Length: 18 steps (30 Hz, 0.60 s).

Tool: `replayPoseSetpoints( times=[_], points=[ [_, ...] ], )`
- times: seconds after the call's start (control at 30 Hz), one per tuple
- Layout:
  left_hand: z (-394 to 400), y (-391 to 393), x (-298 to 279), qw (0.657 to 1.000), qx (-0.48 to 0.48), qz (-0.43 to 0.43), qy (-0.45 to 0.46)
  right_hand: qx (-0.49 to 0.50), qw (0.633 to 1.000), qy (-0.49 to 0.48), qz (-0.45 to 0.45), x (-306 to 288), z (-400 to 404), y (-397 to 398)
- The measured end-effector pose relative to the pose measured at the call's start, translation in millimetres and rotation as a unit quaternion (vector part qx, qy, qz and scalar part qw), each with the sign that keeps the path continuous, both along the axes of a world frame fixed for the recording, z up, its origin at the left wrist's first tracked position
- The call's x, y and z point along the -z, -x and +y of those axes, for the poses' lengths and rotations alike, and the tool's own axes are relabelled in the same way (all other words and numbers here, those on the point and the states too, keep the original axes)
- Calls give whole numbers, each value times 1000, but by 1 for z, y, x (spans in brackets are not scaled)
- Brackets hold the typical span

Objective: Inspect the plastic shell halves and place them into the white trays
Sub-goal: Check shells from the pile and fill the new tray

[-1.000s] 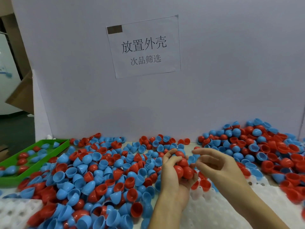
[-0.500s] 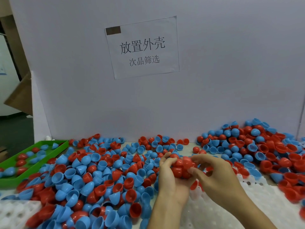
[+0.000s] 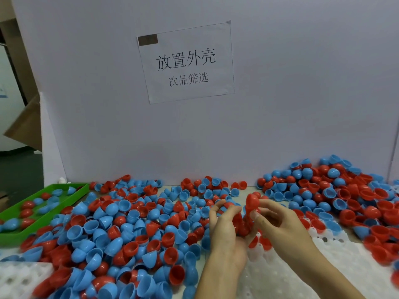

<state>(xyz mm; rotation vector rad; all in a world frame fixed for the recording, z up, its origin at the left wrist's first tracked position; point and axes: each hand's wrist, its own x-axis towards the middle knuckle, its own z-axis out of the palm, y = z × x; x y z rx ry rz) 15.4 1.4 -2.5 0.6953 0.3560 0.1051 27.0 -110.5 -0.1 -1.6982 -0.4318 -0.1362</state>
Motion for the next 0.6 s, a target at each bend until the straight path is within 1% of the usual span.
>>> replayPoseSetpoints(
  times=[0.07,0.2,0.33,0.5,0.6],
  points=[
    [-1,1,0,1000,2,-7,2,-2,1000,-11,1,0,1,0],
    [0,2,0,999,4,-33,13,4,998,-63,9,0,-1,-1],
    [-1,3,-1,999,9,-52,7,20,998,-66,-10,0,0,-1],
    [-2,2,4,998,5,-58,-17,28,997,-26,-73,4,1,-1],
    [-4,-1,8,996,-11,-59,-68,47,994,21,-96,5,2,-2]
  ],
)
